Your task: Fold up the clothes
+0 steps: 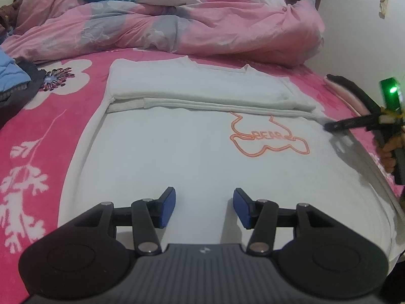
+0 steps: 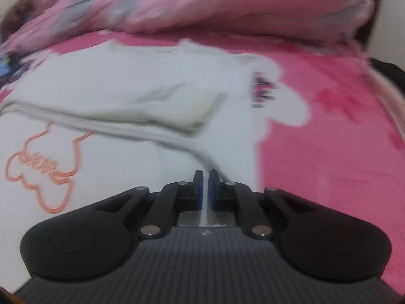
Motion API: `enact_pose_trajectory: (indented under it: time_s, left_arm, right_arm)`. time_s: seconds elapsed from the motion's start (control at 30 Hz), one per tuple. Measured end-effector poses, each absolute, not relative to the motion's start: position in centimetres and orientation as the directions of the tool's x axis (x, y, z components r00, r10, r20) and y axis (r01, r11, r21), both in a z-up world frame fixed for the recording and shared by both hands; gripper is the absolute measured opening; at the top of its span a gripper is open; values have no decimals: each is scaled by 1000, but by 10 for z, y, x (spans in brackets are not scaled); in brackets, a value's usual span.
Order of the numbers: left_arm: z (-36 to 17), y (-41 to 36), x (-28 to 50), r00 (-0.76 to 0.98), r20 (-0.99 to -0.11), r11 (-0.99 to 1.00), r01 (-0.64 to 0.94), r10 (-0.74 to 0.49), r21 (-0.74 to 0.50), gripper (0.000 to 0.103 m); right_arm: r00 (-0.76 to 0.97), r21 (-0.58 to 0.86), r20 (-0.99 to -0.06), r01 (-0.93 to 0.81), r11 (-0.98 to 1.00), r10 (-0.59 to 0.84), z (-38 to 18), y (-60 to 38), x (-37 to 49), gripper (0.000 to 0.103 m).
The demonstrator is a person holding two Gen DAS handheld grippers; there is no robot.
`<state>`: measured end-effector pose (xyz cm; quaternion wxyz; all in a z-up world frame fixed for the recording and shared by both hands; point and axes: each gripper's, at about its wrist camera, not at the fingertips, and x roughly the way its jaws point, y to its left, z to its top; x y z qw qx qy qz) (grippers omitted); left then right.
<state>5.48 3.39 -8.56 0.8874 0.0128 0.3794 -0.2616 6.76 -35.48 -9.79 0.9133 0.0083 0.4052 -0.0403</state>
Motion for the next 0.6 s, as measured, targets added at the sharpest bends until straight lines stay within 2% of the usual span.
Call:
enact_pose_trajectory:
  time_s: [0.3, 0.4, 0.53, 0.6]
  left_arm:
    - [-84, 33, 44, 562, -678, 849, 496, -474, -182, 52]
    - [-83, 32, 39, 560, -681, 846, 506, -472, -171, 52]
    - [-82, 30, 33, 561, -680, 845, 507, -472, -168, 52]
    - [-83, 31, 31, 557, -683, 846, 505, -473, -174, 52]
  right_arm:
    - [644, -68, -757, 92, 993, -111, -87, -355, -4, 3]
    - [672, -27, -734, 120, 992, -101, -71, -356, -28, 5]
    - [660, -27, -751, 17, 999, -32, -82, -337, -43, 4]
    - [631, -76, -772, 20, 997, -72, -94, -335, -55, 5]
